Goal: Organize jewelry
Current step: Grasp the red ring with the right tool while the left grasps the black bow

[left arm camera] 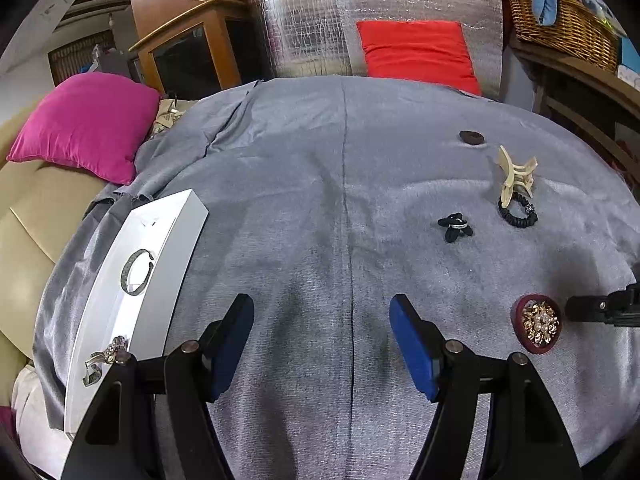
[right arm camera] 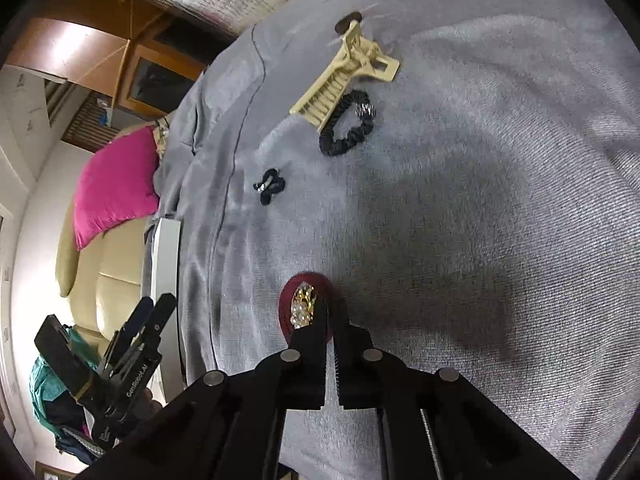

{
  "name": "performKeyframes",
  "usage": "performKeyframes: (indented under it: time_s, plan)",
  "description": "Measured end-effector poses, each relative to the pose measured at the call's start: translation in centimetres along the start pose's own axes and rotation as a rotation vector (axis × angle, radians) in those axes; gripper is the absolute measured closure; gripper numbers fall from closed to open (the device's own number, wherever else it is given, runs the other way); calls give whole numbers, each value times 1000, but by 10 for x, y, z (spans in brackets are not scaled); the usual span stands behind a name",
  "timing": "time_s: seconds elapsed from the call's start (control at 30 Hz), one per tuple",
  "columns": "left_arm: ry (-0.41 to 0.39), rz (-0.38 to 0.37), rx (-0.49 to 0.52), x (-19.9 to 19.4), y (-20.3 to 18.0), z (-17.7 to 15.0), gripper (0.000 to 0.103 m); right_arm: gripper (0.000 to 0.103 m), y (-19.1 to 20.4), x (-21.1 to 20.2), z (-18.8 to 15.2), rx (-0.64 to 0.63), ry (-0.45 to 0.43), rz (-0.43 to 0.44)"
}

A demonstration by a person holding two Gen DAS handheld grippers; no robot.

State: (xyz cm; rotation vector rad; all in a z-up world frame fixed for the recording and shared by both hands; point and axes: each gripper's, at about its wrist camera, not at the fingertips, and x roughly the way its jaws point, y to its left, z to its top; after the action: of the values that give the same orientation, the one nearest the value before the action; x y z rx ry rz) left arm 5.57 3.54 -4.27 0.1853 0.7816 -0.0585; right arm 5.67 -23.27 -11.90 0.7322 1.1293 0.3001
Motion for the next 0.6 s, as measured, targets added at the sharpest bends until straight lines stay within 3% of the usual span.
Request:
performKeyframes:
  time_s: [0.17, 0.27, 0.3, 0.43, 0.47, 0.5, 0.6]
  plan:
    - [40, -49, 8, 16, -2, 11, 32, 94, -1, 11, 0, 18, 40, 3]
    - [45, -85, 6, 29, -4, 27, 32, 70, -2, 13, 0, 50, 39, 42]
    - [42, -98, 12, 32, -6, 32, 32, 67, -1, 13, 0, 52, 30, 52]
    - [13, -141, 43, 45, -24, 51, 32, 67, 2, 17, -2, 26, 16, 26]
    - [15, -155, 44, 49, -28, 55, 32, 71, 3, 17, -1, 22, 14, 25]
    - [22, -173, 44, 55, -34, 58, 32, 82, 4, 18, -1, 17, 10, 16]
    - [30, -214, 58, 72, -53, 68, 32, 92, 1, 21, 2, 18, 12, 6]
